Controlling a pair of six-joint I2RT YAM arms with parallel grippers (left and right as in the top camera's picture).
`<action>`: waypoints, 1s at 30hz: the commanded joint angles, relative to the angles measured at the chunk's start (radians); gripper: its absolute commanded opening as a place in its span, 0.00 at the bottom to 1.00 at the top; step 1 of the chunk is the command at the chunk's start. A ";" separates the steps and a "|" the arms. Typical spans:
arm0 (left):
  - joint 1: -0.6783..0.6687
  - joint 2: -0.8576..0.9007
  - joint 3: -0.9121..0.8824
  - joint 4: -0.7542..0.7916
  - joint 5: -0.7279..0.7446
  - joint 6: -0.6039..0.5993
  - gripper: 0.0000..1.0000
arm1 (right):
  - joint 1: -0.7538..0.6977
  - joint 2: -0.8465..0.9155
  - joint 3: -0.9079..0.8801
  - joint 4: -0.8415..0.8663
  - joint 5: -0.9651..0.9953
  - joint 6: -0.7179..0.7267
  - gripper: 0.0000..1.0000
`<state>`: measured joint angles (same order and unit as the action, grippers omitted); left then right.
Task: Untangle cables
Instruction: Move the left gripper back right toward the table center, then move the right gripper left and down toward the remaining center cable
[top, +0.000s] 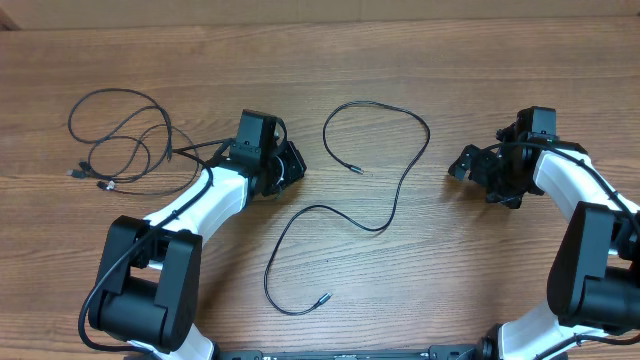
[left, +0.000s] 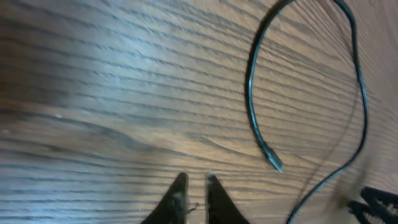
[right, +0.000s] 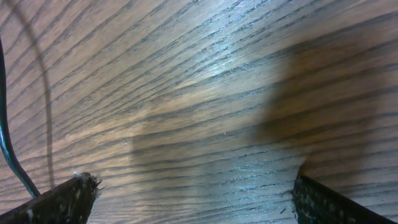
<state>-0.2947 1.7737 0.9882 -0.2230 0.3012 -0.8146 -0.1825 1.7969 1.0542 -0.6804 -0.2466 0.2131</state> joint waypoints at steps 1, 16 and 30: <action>0.000 -0.022 -0.003 -0.002 -0.047 0.007 0.04 | -0.002 -0.022 -0.006 0.006 0.011 0.000 1.00; 0.000 -0.022 -0.003 -0.008 -0.050 0.007 0.04 | -0.002 -0.022 -0.006 -0.136 -0.428 0.001 1.00; 0.001 -0.022 -0.003 -0.009 -0.053 0.007 0.04 | 0.091 -0.022 -0.006 -0.136 -0.849 -0.013 0.04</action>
<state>-0.2947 1.7737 0.9882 -0.2325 0.2642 -0.8127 -0.1410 1.7969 1.0500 -0.8227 -1.0359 0.2089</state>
